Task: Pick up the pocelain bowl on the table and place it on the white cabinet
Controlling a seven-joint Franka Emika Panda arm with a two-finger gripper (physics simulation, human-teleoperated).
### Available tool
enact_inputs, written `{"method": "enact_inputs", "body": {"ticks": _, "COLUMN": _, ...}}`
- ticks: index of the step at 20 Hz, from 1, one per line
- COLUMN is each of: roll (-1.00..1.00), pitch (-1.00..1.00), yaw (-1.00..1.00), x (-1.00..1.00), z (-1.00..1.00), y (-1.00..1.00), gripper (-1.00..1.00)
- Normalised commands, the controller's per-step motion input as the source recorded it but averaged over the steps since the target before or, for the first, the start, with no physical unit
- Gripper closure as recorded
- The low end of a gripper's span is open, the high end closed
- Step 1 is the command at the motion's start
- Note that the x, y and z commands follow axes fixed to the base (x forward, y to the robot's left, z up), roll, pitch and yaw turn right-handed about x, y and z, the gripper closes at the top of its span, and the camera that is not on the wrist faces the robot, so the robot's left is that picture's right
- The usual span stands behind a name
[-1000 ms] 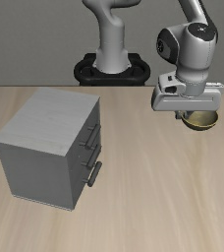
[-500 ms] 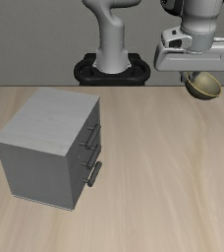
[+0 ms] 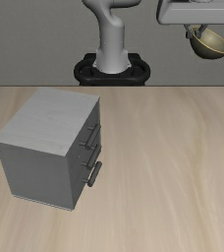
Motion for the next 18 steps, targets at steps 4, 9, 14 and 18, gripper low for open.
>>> {"method": "enact_inputs", "body": {"ticks": 4, "roll": 0.00, "pitch": 0.00, "yaw": 0.00, "x": 0.00, "z": 0.25, "y": -0.75, "gripper": 1.00}}
{"method": "enact_inputs", "body": {"ticks": 9, "roll": 0.00, "pitch": 0.00, "yaw": 0.00, "x": 0.00, "z": 0.00, "y": -1.00, "gripper": 1.00}}
{"method": "enact_inputs", "body": {"ticks": 14, "roll": 0.00, "pitch": 0.00, "yaw": 0.00, "x": 0.00, "z": 0.00, "y": -1.00, "gripper": 1.00}}
{"method": "enact_inputs", "body": {"ticks": 18, "roll": 0.00, "pitch": 0.00, "yaw": 0.00, "x": 0.00, "z": 0.00, "y": -1.00, "gripper": 1.00}}
